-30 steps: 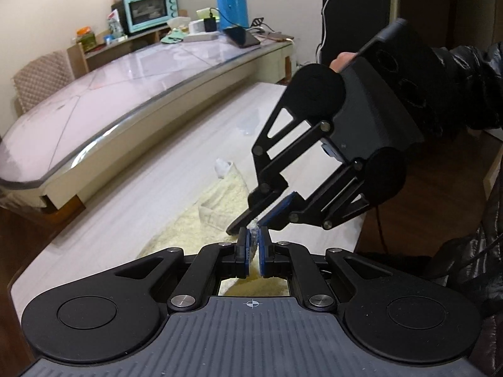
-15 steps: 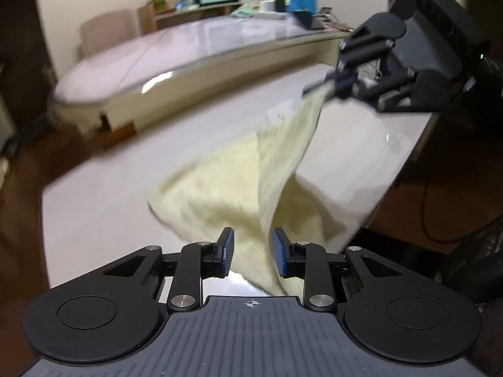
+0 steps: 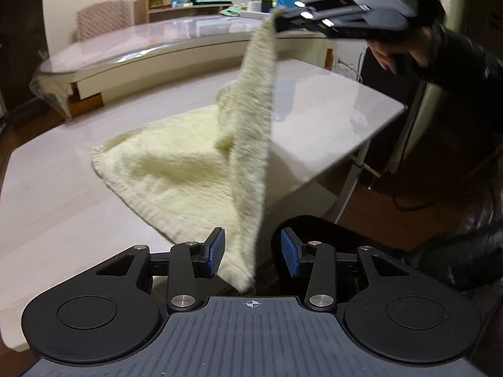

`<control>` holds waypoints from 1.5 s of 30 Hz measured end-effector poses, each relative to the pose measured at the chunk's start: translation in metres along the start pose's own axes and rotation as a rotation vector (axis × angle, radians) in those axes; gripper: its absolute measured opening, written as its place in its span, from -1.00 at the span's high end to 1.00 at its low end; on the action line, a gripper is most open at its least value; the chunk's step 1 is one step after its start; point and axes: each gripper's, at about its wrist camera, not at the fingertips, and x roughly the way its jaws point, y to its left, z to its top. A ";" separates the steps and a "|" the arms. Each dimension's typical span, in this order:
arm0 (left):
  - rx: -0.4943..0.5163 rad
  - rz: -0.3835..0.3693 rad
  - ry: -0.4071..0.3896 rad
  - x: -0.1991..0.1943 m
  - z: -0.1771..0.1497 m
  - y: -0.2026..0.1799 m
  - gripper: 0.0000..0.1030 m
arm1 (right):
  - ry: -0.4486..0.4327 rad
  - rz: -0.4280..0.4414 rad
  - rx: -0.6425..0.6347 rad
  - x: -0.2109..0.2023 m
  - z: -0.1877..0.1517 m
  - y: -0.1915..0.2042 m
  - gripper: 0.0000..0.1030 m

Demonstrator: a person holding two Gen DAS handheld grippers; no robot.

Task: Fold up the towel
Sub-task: 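Lift the towel with both tools and spread it open above the table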

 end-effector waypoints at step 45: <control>0.520 0.319 -0.133 0.009 0.238 0.122 0.89 | -0.032 -0.333 0.292 -0.010 0.016 -0.169 0.94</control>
